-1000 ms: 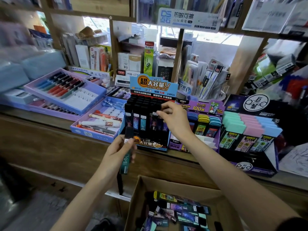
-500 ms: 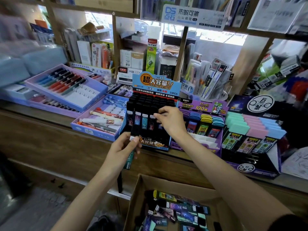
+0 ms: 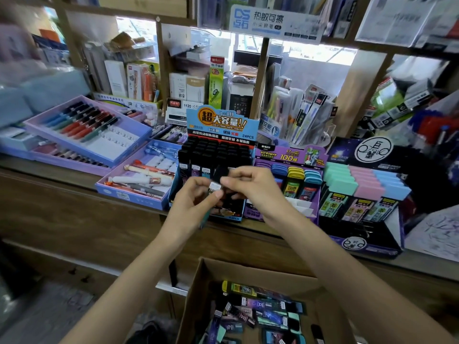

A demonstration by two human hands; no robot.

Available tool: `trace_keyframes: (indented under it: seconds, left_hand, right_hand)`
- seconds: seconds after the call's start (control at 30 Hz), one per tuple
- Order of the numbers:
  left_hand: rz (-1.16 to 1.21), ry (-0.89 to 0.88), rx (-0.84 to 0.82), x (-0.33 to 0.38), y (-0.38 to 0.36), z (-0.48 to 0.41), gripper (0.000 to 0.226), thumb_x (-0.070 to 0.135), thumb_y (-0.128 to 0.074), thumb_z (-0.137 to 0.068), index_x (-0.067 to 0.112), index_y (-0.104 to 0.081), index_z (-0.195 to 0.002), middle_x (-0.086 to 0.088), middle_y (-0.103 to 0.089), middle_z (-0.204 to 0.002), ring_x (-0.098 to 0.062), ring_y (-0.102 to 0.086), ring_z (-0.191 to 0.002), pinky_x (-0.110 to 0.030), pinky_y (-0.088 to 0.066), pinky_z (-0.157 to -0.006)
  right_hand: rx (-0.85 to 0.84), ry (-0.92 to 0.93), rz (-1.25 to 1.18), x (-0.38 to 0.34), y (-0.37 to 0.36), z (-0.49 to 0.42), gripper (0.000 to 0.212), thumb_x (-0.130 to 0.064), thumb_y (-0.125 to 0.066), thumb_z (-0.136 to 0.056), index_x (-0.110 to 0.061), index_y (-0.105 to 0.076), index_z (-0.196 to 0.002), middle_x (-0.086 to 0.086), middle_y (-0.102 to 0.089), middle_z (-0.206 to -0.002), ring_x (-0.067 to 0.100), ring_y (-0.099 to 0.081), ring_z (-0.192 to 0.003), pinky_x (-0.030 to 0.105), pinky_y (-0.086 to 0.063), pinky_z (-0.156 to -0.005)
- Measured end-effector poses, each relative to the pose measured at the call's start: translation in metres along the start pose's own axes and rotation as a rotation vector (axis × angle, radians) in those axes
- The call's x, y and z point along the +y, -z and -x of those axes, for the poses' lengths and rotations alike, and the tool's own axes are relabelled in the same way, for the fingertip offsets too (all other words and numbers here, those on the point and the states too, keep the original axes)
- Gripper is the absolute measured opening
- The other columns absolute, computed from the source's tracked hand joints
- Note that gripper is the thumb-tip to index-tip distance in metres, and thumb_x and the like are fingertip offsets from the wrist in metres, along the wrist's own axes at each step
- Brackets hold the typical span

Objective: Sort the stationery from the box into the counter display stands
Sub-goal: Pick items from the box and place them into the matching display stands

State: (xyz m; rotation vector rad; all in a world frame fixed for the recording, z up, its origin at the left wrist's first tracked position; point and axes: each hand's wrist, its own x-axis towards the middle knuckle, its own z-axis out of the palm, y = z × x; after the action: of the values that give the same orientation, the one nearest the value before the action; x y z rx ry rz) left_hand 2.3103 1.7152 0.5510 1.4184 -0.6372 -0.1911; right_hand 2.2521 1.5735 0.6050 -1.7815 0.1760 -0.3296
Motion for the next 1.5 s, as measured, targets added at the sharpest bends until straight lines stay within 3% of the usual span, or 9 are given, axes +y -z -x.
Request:
trace_keyframes:
  seconds: [0.27, 0.47, 0.63, 0.8, 0.97, 1.07, 1.17, 1.27, 1.5]
  left_hand:
    - [-0.980, -0.171, -0.149, -0.020, 0.041, -0.014, 0.052, 0.039, -0.066, -0.084, 0.016, -0.050, -0.128, 0.001, -0.054, -0.124, -0.015, -0.047, -0.118, -0.025, -0.036, -0.094]
    - [-0.989, -0.209, -0.128, -0.038, 0.046, -0.006, 0.045, 0.028, -0.067, -0.086, 0.010, -0.056, -0.125, -0.004, -0.060, -0.121, -0.021, -0.055, -0.114, -0.031, -0.042, -0.095]
    - [-0.980, -0.245, -0.037, -0.043, 0.042, -0.006, 0.031, 0.020, -0.068, -0.085, 0.008, -0.062, -0.114, -0.005, -0.064, -0.106, -0.024, -0.060, -0.099, -0.039, -0.052, -0.082]
    - [-0.986, -0.238, -0.011, -0.044, 0.040, -0.007, 0.027, 0.017, -0.070, -0.084, 0.010, -0.063, -0.108, -0.003, -0.063, -0.098, -0.024, -0.060, -0.092, -0.041, -0.052, -0.076]
    - [-1.086, -0.195, -0.031, -0.041, 0.034, -0.007, 0.037, 0.022, -0.066, -0.087, 0.011, -0.055, -0.121, -0.005, -0.059, -0.115, -0.025, -0.055, -0.109, -0.037, -0.042, -0.091]
    - [-1.100, -0.270, -0.006, -0.032, 0.030, 0.007, 0.046, 0.016, -0.068, -0.085, 0.004, -0.052, -0.127, -0.012, -0.054, -0.128, -0.029, -0.049, -0.121, -0.042, -0.040, -0.102]
    - [-1.091, -0.352, -0.028, -0.030, 0.024, 0.037, 0.037, 0.008, -0.071, -0.081, 0.003, -0.059, -0.115, -0.013, -0.059, -0.113, -0.032, -0.061, -0.099, -0.046, -0.048, -0.083]
    - [-1.080, -0.235, -0.127, -0.054, 0.019, 0.080, 0.031, 0.010, -0.070, -0.082, 0.004, -0.059, -0.111, -0.011, -0.058, -0.103, -0.031, -0.061, -0.080, -0.041, -0.049, -0.068]
    - [-0.865, 0.359, -0.167, -0.138, 0.009, 0.162, 0.051, 0.025, -0.056, -0.093, 0.007, -0.036, -0.136, -0.009, -0.044, -0.128, -0.028, -0.052, -0.111, -0.032, -0.042, -0.085]
  right_hand:
    - [0.263, 0.124, 0.268, -0.015, 0.032, -0.027, 0.003, -0.011, -0.067, -0.086, -0.013, -0.068, -0.088, 0.002, -0.068, -0.079, 0.011, -0.065, -0.073, 0.028, -0.054, -0.072]
    - [0.225, 0.167, 0.471, 0.001, 0.018, -0.033, 0.029, -0.014, -0.066, -0.087, -0.005, -0.066, -0.114, -0.001, -0.062, -0.088, 0.011, -0.056, -0.082, 0.020, -0.043, -0.079]
    - [0.214, 0.153, 0.465, 0.005, 0.014, -0.034, 0.024, -0.011, -0.066, -0.087, -0.003, -0.068, -0.110, -0.011, -0.059, -0.076, 0.017, -0.062, -0.082, 0.037, -0.054, -0.084]
    - [0.229, 0.025, 0.410, 0.015, 0.010, -0.040, 0.025, -0.011, -0.065, -0.088, 0.000, -0.067, -0.110, 0.011, -0.069, -0.090, 0.024, -0.067, -0.086, 0.041, -0.055, -0.085]
    - [0.162, -0.017, 0.446, 0.011, 0.010, -0.043, 0.021, -0.014, -0.065, -0.088, 0.004, -0.068, -0.100, 0.019, -0.071, -0.091, 0.027, -0.069, -0.084, 0.041, -0.056, -0.081]
    - [0.153, -0.010, 0.473, 0.008, 0.015, -0.036, 0.026, -0.018, -0.065, -0.088, -0.002, -0.065, -0.108, 0.008, -0.068, -0.091, 0.017, -0.064, -0.083, 0.025, -0.053, -0.077]
    - [0.155, 0.111, 0.575, 0.011, 0.021, -0.005, 0.023, -0.019, -0.061, -0.091, -0.010, -0.064, -0.112, -0.006, -0.060, -0.088, 0.002, -0.054, -0.076, 0.006, -0.040, -0.065]
    - [0.046, 0.200, 0.634, 0.033, 0.028, 0.042, 0.020, -0.018, -0.061, -0.090, -0.013, -0.066, -0.110, -0.006, -0.064, -0.093, 0.002, -0.057, -0.081, 0.008, -0.041, -0.071]
    - [-0.218, -0.051, 0.829, 0.149, 0.045, 0.137, 0.024, -0.021, -0.057, -0.092, -0.017, -0.064, -0.115, -0.001, -0.067, -0.109, 0.009, -0.063, -0.092, 0.030, -0.052, -0.086]
